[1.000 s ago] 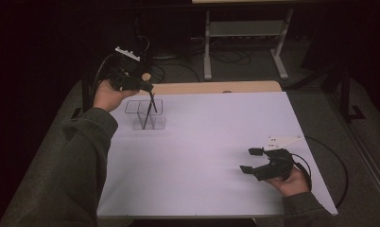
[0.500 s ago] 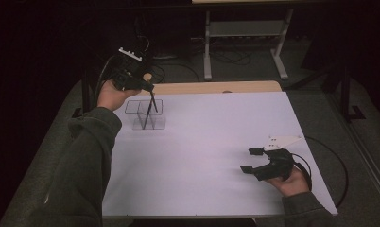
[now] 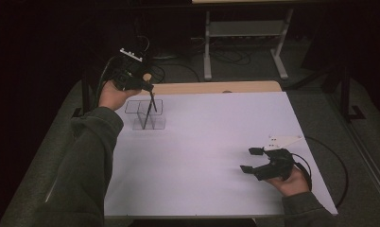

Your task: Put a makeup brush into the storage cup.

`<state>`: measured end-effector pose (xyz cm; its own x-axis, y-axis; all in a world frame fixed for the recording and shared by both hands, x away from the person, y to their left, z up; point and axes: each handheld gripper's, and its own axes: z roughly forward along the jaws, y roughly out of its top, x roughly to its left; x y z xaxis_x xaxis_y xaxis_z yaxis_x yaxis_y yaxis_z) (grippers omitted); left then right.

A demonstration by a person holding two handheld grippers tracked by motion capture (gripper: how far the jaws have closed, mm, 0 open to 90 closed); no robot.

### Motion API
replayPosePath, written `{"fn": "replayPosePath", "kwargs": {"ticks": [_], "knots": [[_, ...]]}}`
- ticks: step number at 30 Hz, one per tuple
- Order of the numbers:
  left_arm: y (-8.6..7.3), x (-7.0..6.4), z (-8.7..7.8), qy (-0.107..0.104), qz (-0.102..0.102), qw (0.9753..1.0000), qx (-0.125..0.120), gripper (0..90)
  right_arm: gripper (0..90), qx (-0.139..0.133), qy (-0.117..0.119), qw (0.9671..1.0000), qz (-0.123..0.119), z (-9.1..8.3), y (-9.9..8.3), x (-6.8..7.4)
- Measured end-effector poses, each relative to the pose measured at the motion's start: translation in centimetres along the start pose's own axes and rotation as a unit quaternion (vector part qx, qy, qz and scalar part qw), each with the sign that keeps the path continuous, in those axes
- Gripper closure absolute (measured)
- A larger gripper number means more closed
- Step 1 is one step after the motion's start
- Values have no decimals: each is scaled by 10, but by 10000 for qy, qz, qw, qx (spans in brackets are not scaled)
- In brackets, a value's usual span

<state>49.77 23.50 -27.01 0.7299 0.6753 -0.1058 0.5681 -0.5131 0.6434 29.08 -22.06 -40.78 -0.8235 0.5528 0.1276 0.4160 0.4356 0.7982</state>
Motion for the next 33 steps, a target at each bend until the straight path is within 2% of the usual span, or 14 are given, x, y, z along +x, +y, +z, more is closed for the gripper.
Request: {"fn": "replayPosePath", "kwargs": {"ticks": [4, 5, 8, 11, 13, 23, 26, 28, 29, 31, 32, 33], "knots": [[0, 0, 3, 11, 2, 10000, 31, 832, 234, 4, 11, 10000, -2, 0, 0, 0], [0, -1, 5, 17, -57, 10000, 0, 832, 234, 15, 5, 10000, -7, 0, 0, 0], [0, 0, 7, 26, -5, 10000, 77, 832, 234, 31, 7, 10000, 1, 1, 0, 0], [-2, 0, 11, 21, -99, 9999, 61, 832, 233, 21, 4, 10000, -32, 1, 1, 1], [-3, 1, 12, 14, -17, 9999, 160, 832, 233, 11, 7, 10000, -27, 1, 0, 1], [-3, 0, 17, -4, -17, 9997, 245, 831, 229, 10, 10, 10000, -7, 0, 0, 1], [-4, -1, 19, -25, -57, 9998, 200, 831, 229, 16, -12, 10000, -26, 0, 0, 1], [-4, -1, 20, -16, -11, 9996, 283, 830, 229, 10, -16, 10000, -28, 0, 0, 1], [-4, -2, 21, -14, -96, 9997, 215, 830, 229, 8, -13, 10000, -26, 0, 0, 1], [-4, -1, 22, -30, -27, 9996, 286, 830, 229, 11, -8, 10000, -23, 0, 0, 1], [-5, -2, 24, -25, -124, 9996, 241, 830, 229, 10, -10, 10000, -34, 0, 0, 1], [-5, -1, 24, -20, -19, 9994, 336, 830, 229, 10, -7, 10000, -33, 0, 0, 2]]}}
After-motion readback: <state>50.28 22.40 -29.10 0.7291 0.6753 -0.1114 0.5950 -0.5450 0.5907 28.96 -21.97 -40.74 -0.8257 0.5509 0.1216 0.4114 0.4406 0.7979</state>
